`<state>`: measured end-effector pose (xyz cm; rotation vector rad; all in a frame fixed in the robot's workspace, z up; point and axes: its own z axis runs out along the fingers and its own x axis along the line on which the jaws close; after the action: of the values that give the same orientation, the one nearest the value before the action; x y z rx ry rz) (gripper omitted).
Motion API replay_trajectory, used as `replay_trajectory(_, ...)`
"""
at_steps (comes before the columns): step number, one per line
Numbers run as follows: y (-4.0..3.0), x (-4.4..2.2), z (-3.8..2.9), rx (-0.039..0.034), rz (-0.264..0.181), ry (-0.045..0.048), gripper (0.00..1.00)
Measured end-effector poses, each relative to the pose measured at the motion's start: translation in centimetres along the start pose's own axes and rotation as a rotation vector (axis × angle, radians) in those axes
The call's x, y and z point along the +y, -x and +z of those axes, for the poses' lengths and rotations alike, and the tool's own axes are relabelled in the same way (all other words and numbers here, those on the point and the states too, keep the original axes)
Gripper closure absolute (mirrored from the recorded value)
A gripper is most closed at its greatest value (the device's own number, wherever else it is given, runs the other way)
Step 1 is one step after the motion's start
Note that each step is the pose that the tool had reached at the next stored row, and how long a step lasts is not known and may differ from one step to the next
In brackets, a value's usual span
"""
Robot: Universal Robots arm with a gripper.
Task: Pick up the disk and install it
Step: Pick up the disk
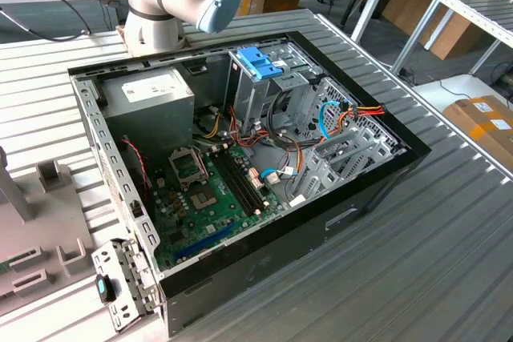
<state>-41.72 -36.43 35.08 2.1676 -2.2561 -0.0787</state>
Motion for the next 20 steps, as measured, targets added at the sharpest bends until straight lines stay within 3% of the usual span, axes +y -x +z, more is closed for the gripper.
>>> replay_trajectory(20, -0.03, -0.03, 1.03, 0.0, 0.0, 0.0, 0.44)
